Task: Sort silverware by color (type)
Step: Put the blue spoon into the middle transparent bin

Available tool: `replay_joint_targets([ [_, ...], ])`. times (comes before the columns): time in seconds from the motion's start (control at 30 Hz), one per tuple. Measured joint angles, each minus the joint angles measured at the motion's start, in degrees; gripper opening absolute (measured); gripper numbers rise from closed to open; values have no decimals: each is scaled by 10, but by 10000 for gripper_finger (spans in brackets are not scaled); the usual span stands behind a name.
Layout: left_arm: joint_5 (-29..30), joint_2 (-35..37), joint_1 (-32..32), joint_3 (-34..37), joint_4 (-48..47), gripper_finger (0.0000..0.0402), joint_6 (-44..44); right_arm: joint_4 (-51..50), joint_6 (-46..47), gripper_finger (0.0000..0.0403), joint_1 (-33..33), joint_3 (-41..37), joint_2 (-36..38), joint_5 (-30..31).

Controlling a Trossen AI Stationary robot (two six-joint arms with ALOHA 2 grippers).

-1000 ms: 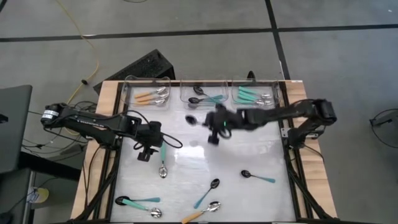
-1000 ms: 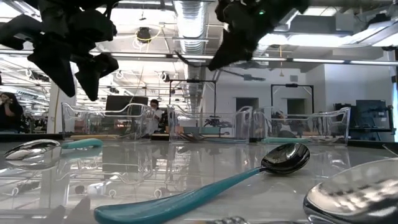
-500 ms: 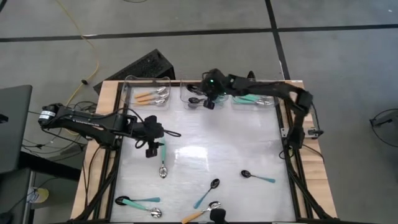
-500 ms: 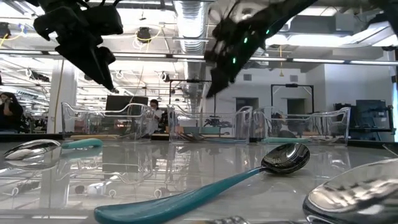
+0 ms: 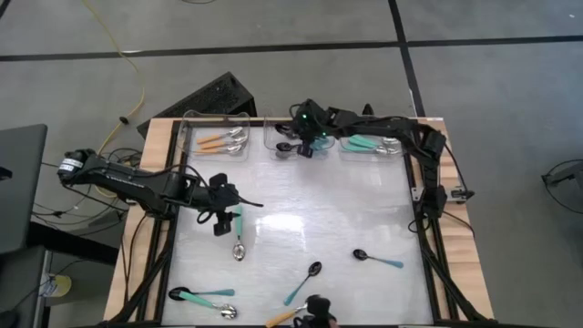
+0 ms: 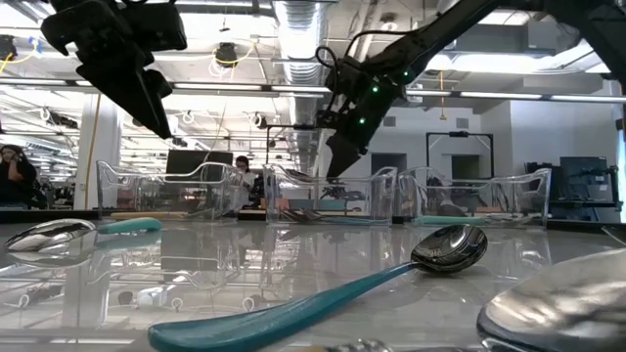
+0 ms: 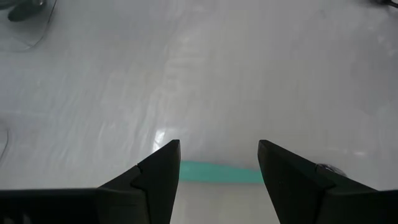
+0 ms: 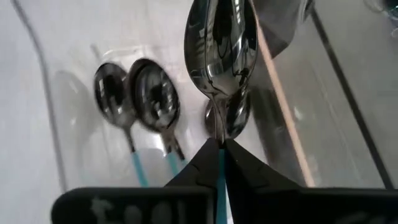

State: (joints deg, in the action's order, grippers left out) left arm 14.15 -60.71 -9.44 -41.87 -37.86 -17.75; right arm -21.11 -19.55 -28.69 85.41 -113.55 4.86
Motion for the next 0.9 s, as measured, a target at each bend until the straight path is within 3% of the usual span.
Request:
replay_joint_targets([
  [0.27, 2, 0, 0, 0, 1, 200, 28, -38, 0, 108, 7, 0, 26, 1],
  [0.47, 2, 0, 0, 0, 0, 200, 64, -92, 50, 174, 14, -2, 78, 38],
  [0.73, 2, 0, 15, 0, 8, 200, 158, -308, 261, 201, 79, -1, 231, -98],
  [0.9, -26, 0, 48, 0, 42, 200, 256, -360, 430, 193, 207, -48, 307, -120],
])
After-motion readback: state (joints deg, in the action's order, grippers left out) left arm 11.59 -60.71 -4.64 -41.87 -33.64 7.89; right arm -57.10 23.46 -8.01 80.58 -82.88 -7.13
